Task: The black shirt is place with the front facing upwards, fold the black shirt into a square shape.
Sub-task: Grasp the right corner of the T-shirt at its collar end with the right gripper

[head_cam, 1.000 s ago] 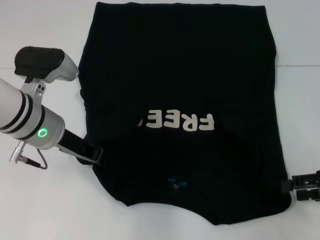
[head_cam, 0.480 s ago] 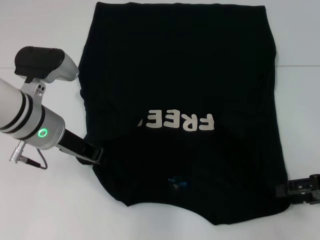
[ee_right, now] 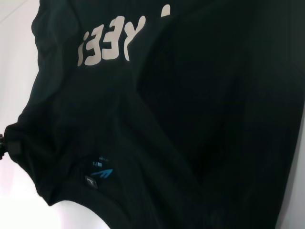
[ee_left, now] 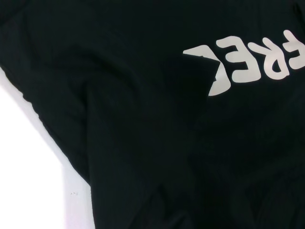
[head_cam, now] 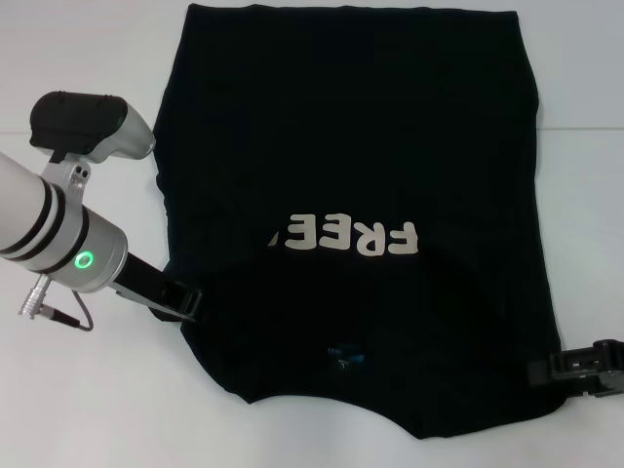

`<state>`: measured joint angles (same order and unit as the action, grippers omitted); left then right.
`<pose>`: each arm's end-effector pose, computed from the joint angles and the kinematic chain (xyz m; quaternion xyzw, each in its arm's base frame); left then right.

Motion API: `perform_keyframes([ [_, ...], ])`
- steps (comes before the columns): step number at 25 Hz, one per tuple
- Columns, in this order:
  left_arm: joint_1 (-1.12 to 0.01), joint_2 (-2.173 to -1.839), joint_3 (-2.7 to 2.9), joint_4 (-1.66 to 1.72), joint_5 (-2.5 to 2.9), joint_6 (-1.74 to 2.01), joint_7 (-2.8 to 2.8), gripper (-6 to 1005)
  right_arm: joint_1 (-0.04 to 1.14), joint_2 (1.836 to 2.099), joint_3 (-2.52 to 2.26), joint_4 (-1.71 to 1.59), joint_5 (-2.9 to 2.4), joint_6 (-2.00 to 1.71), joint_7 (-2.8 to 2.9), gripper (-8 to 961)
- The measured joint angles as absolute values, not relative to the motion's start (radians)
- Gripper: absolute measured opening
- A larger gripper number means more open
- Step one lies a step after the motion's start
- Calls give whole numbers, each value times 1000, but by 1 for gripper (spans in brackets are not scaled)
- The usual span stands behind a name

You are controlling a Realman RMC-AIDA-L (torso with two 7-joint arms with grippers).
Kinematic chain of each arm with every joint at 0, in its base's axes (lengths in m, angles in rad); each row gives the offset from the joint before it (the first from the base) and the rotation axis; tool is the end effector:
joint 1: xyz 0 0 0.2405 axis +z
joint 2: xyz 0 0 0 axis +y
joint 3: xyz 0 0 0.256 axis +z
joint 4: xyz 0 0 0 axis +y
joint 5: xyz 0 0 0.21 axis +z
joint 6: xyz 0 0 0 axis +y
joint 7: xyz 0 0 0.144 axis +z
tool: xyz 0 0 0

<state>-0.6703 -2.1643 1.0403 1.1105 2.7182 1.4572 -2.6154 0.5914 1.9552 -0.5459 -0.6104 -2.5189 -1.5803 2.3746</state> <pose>-0.2213 0.3728 -0.0055 -0.8423 -0.4905 0.1062 0.1967 0.3260 0.3203 0.0336 -0.7393 0.6674 0.0614 0.0649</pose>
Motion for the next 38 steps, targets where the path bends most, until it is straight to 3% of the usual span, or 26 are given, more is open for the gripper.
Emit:
perform_keyframes([
  [11, -670, -2164, 1040, 1111, 2718, 1457, -2615, 52, 600, 1955, -564, -610, -2519, -1558, 2384, 802],
  [16, -671, -2164, 1043, 1111, 2718, 1458, -2615, 52, 607, 1956, -586, -610, -2519, -1548, 2384, 701],
  [27, -673, -2164, 1037, 1111, 2716, 1459, -2604, 51, 621, 1964, -622, -610, -2521, -1542, 2402, 196],
  [35, -671, -2164, 1037, 1111, 2714, 1459, -2602, 51, 628, 1963, -646, -616, -2522, -1543, 2406, 49],
  [38, -670, -2164, 1034, 1111, 2713, 1459, -2602, 51, 630, 1961, -647, -618, -2522, -1551, 2400, 49],
])
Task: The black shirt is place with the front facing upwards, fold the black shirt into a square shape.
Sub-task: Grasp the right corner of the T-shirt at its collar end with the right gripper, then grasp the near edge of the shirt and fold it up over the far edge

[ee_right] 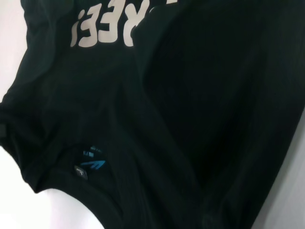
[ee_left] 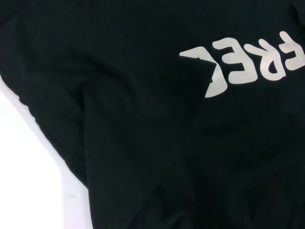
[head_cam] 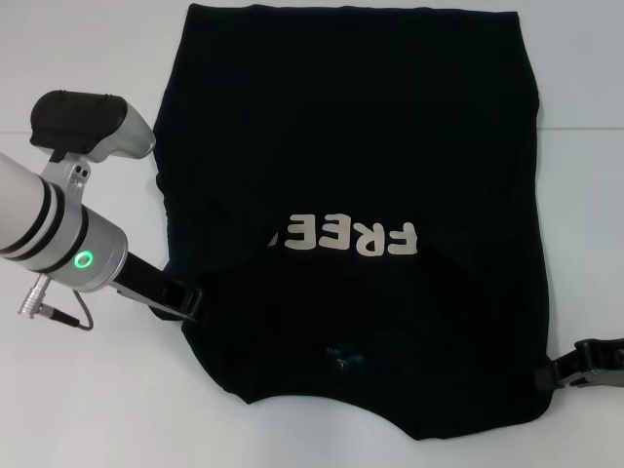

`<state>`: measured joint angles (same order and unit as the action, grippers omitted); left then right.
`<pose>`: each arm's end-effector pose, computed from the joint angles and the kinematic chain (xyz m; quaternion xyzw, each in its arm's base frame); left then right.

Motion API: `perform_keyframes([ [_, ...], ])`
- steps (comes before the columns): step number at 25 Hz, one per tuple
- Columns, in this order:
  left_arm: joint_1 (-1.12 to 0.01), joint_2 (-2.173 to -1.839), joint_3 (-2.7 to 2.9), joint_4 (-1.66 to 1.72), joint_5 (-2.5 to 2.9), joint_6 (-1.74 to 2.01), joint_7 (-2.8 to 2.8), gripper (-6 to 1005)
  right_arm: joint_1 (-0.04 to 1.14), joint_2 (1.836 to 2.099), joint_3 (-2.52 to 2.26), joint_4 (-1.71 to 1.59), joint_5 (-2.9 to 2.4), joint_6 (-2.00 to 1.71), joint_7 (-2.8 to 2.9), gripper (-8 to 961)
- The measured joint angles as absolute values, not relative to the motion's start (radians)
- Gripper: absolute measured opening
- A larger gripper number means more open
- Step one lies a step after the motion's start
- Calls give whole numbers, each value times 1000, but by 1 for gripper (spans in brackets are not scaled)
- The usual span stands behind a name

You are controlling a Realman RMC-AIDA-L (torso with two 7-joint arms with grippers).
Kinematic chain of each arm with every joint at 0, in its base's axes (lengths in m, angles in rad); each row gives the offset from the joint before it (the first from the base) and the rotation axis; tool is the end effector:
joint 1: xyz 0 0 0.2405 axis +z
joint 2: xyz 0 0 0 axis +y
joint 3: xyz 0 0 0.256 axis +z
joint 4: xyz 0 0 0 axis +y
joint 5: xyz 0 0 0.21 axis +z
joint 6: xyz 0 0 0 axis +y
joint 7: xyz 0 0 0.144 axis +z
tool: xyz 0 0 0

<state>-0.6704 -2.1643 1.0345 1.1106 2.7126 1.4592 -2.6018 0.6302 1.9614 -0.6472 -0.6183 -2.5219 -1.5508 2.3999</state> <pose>-0.2210 0.3728 -0.0051 -0.8451 -0.4870 0.1037 0.1945 0.3137 0.3322 0.0251 -0.7601 0.6460 0.0202 0.0668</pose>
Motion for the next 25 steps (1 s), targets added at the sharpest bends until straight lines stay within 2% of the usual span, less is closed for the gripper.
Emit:
perform_keyframes([
  [12, -669, -2157, 927, 1084, 2653, 1493, -2551, 51, 624, 1930, -560, -681, -2511, -1659, 2350, 50],
  [25, -666, -2102, 839, 963, 2513, 1548, -2499, 51, 631, 1919, -537, -705, -2496, -1709, 2330, 49],
])
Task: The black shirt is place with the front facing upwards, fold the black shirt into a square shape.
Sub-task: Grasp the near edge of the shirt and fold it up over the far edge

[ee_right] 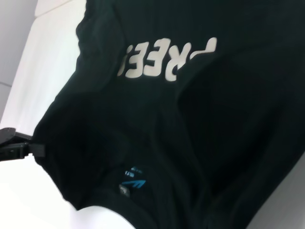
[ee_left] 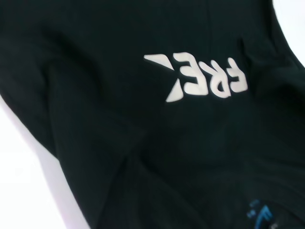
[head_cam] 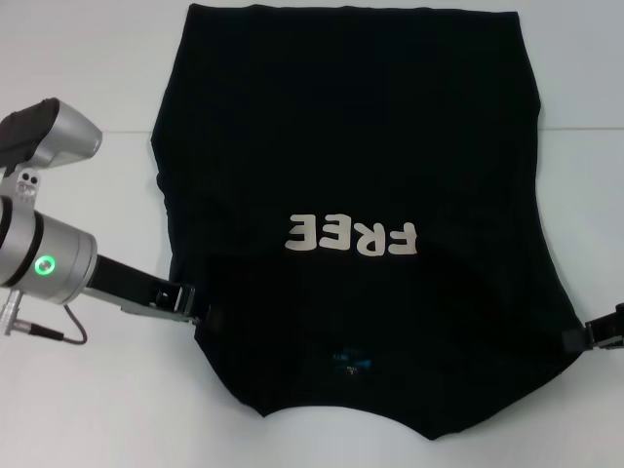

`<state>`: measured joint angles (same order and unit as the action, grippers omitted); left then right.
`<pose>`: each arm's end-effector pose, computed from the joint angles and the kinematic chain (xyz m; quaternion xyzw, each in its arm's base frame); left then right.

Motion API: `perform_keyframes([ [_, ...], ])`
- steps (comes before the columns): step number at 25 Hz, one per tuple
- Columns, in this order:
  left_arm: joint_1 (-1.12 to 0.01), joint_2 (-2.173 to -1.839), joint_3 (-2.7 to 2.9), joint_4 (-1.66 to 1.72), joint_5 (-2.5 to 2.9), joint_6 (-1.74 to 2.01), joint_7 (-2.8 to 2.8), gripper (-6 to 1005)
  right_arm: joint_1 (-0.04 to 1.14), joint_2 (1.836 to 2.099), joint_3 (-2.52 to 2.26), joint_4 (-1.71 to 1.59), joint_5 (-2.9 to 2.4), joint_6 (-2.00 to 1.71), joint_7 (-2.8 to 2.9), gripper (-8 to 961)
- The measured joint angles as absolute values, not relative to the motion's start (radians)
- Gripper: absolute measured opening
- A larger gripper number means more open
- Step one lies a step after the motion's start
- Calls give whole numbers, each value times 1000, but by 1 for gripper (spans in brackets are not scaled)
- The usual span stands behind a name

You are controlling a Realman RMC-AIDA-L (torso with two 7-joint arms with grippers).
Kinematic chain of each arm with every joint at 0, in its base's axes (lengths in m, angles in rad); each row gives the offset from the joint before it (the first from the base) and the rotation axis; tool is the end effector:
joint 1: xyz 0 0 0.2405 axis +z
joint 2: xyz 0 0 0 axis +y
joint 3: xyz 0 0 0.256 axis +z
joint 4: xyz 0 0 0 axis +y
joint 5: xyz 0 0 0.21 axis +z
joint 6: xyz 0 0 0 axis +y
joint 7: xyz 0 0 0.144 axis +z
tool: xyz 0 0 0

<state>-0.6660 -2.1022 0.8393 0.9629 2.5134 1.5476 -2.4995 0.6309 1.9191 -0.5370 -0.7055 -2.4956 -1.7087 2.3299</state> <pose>-0.2399 0.3632 0.0088 -0.8286 -0.5486 0.0036 0.1114 0.3023 0.3354 0.0668 -0.7860 0.6119 0.0660 0.0590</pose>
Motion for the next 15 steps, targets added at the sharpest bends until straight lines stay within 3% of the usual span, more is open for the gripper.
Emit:
perform_keyframes([
  [15, -580, -2013, 636, 707, 2439, 1792, -2387, 51, 547, 1918, -542, -702, -2500, -1888, 2175, 48],
])
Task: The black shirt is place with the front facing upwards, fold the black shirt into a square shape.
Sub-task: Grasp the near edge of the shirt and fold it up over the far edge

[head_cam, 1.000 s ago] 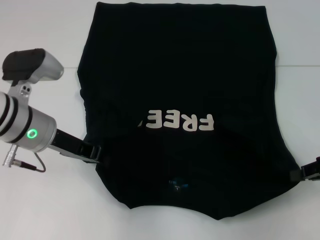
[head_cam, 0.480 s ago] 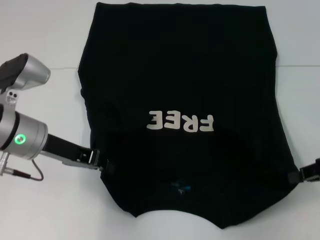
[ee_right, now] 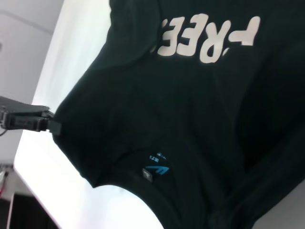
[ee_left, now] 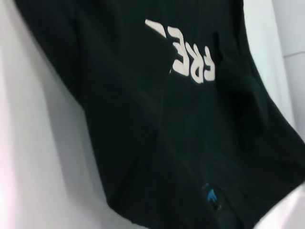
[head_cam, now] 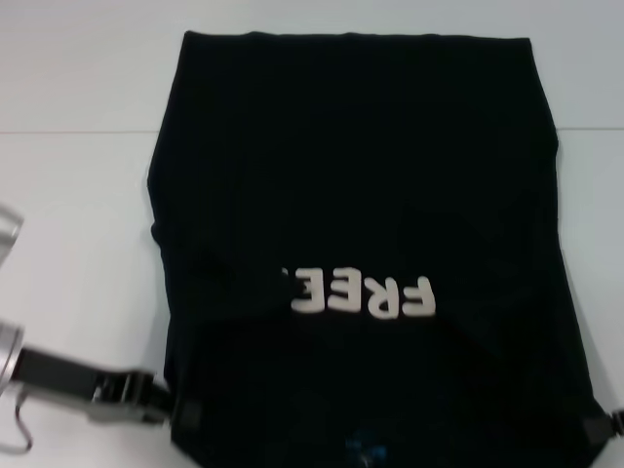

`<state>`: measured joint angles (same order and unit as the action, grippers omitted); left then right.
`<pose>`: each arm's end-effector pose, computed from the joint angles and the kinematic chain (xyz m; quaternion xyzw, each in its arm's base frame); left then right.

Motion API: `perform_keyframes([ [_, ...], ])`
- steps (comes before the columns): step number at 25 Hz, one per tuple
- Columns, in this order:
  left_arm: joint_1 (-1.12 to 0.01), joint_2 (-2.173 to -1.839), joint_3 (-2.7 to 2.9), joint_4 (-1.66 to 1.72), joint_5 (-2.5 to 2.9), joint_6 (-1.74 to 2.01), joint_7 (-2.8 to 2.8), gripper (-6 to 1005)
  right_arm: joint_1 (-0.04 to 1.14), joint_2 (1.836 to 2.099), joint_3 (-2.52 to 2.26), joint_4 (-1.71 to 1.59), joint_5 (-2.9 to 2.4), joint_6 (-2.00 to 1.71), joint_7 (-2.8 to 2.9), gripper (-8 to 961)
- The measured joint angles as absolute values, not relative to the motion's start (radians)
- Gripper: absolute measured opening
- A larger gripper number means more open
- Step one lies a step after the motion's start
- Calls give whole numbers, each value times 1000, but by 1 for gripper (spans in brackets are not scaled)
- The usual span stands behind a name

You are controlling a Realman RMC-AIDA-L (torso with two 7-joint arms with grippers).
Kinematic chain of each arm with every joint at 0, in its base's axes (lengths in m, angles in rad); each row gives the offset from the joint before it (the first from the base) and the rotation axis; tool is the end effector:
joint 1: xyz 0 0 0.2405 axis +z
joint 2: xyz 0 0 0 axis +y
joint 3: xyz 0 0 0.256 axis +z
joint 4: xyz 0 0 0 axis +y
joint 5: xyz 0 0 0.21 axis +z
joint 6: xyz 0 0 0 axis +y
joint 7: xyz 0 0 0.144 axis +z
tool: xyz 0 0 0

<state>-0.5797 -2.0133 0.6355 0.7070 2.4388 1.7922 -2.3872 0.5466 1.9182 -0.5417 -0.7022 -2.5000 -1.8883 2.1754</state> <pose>-0.2881 0.3004 0.0193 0.7681 0.6361 0.0591 0.0439 0.3145 0.2873 0.0651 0.8113 -0.5814 -0.0562 0.0251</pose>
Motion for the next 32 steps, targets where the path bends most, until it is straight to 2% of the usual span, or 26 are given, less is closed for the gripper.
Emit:
perform_keyframes([
  [7, -497, -1996, 633, 619, 2427, 1932, -2348, 52, 501, 1911, -560, -696, -2505, -1980, 2067, 47],
  [12, -486, -2000, 699, 586, 2436, 1971, -2298, 52, 498, 1900, -603, -630, -2507, -1977, 1999, 48],
  [17, -519, -2004, 695, 576, 2427, 1961, -2276, 51, 512, 1899, -588, -609, -2505, -1964, 1999, 49],
  [24, -590, -1984, 509, 577, 2421, 1947, -2275, 52, 515, 1897, -430, -565, -2498, -1934, 2020, 55],
  [32, -634, -1970, 316, 579, 2362, 1801, -2306, 52, 508, 1878, -156, -518, -2426, -1896, 2076, 64],
])
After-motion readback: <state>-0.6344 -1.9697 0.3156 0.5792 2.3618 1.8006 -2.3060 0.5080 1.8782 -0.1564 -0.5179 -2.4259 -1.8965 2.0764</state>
